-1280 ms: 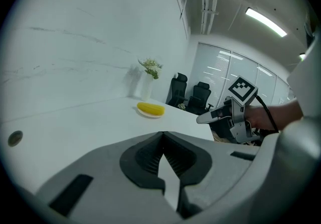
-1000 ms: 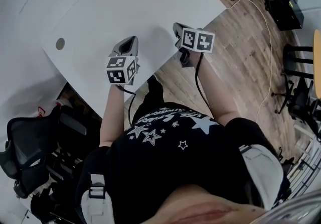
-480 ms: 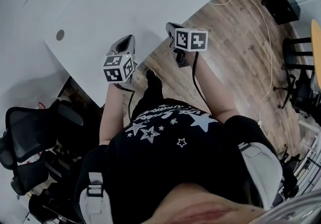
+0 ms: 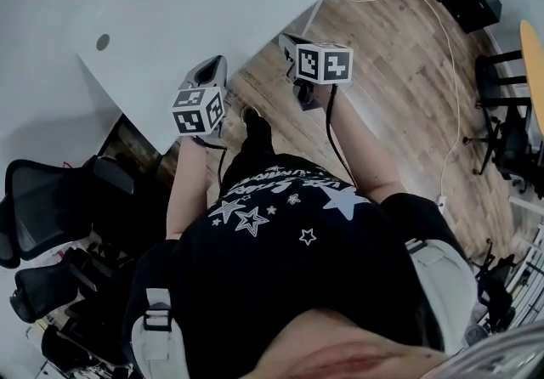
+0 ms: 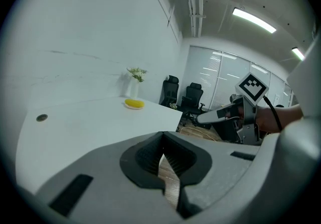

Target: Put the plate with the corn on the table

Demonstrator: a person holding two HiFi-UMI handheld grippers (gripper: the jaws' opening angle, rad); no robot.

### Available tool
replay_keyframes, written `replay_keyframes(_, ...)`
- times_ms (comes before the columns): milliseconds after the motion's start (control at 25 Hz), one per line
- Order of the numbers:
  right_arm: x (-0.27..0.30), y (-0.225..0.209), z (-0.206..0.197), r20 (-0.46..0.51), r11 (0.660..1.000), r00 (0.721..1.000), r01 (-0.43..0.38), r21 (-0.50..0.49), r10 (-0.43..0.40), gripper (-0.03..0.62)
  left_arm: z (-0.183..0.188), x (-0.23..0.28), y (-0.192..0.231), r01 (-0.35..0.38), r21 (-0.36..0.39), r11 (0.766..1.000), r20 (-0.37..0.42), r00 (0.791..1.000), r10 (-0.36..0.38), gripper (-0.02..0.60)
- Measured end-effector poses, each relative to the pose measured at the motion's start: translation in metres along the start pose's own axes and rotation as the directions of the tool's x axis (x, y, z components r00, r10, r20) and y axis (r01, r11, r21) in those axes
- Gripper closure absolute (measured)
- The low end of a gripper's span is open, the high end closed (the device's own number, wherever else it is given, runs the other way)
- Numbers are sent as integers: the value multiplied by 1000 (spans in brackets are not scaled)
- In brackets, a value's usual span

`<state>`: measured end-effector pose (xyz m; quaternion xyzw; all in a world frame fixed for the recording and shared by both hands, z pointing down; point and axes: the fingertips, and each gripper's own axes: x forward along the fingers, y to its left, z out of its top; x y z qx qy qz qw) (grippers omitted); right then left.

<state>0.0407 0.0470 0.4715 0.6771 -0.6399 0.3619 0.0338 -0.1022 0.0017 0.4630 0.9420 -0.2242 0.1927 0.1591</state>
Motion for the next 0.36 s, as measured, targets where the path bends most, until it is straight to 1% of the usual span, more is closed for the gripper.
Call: replay_keyframes(360,-66,33,-24,49,998,998,-41,-55,43,588,-6,-53,-49,1,30,1000,52,999,-2,575)
